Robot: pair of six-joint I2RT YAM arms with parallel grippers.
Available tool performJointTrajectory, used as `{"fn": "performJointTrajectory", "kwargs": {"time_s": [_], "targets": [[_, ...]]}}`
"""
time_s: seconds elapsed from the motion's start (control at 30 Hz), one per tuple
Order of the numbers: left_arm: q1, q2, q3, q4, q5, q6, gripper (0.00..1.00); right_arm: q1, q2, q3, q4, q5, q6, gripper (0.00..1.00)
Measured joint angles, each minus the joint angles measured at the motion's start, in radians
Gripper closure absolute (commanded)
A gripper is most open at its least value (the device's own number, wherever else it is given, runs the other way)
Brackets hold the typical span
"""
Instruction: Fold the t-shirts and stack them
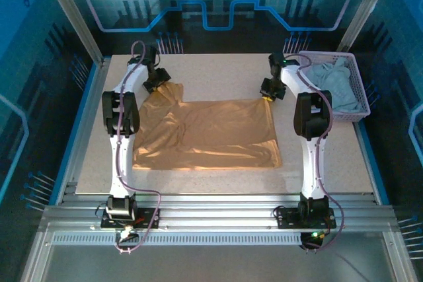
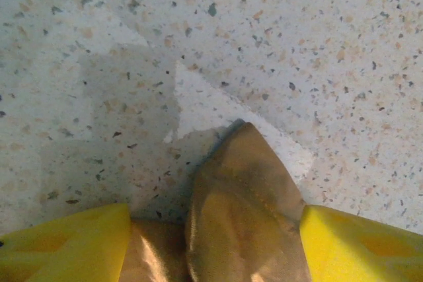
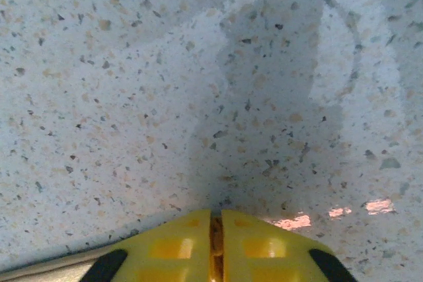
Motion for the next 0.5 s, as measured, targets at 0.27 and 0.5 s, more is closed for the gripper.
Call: {"fn": "performJointTrajectory", "kwargs": {"time_s": [0.27, 0.5], "targets": [[0.0, 0.0, -0.001, 0.054, -0.082, 0.029, 0.34, 0.0, 0.002, 0.0, -0.008, -0.003, 0.0, 0.99], [-0.002, 0.047, 0.075, 0.061, -0.073, 0.029, 0.4, 0.0, 0.002, 0.0, -0.011, -0.012, 0.0, 1.0]]}}
